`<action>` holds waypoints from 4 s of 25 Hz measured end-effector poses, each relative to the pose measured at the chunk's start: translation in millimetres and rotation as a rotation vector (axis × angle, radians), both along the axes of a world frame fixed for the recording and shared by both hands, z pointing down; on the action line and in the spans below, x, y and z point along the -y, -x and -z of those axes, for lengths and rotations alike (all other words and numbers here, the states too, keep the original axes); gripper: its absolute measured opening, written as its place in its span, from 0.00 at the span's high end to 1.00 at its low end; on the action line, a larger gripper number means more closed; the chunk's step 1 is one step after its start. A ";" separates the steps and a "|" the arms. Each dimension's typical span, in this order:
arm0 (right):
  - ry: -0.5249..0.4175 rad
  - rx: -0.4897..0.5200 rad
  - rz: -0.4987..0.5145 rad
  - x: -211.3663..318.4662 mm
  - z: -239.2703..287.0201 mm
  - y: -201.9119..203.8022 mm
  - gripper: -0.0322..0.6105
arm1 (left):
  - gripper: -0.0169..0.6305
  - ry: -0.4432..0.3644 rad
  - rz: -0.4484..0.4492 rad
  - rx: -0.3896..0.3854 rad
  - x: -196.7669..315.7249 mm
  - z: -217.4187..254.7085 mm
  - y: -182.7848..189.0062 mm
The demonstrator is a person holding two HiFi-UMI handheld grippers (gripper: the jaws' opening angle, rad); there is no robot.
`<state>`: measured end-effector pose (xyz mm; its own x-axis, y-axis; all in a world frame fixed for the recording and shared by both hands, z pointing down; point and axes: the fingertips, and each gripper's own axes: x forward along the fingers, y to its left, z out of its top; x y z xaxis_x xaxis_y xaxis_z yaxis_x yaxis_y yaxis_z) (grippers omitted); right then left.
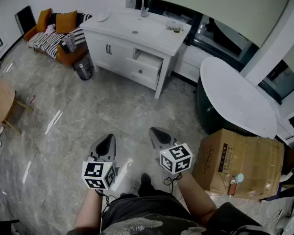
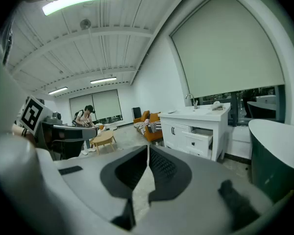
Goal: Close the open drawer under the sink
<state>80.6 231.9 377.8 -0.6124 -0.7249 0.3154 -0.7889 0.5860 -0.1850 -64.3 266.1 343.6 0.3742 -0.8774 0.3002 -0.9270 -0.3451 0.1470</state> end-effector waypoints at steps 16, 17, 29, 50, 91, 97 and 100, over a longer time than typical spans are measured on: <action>-0.019 -0.002 0.008 -25.7 10.5 12.0 0.90 | 0.95 -0.028 -0.014 0.007 -27.4 14.1 6.5; -0.019 -0.001 0.009 -25.0 10.0 10.5 0.90 | 0.95 -0.026 -0.014 0.010 -27.1 13.0 5.1; -0.032 0.055 0.027 23.5 2.1 -27.1 0.90 | 0.95 -0.029 0.067 0.016 5.5 5.3 -11.7; 0.083 0.053 -0.085 89.5 -36.3 -27.3 0.90 | 0.95 -0.011 0.040 -0.008 98.2 -11.4 8.8; 0.191 0.000 -0.541 327.8 -110.2 85.4 0.90 | 0.94 0.171 -0.268 -0.051 369.8 -94.5 144.1; 0.224 0.003 -0.552 390.6 -144.0 68.4 0.90 | 0.95 0.193 -0.261 -0.009 415.3 -111.8 128.0; 0.236 -0.008 -0.559 424.1 -160.0 59.2 0.90 | 0.95 0.217 -0.260 -0.012 441.7 -124.0 115.1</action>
<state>21.4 -192.2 537.7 -0.1560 -0.8459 0.5100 -0.9674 0.0266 -0.2519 -179.4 -175.6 467.6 0.5821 -0.6680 0.4636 -0.8096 -0.5294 0.2537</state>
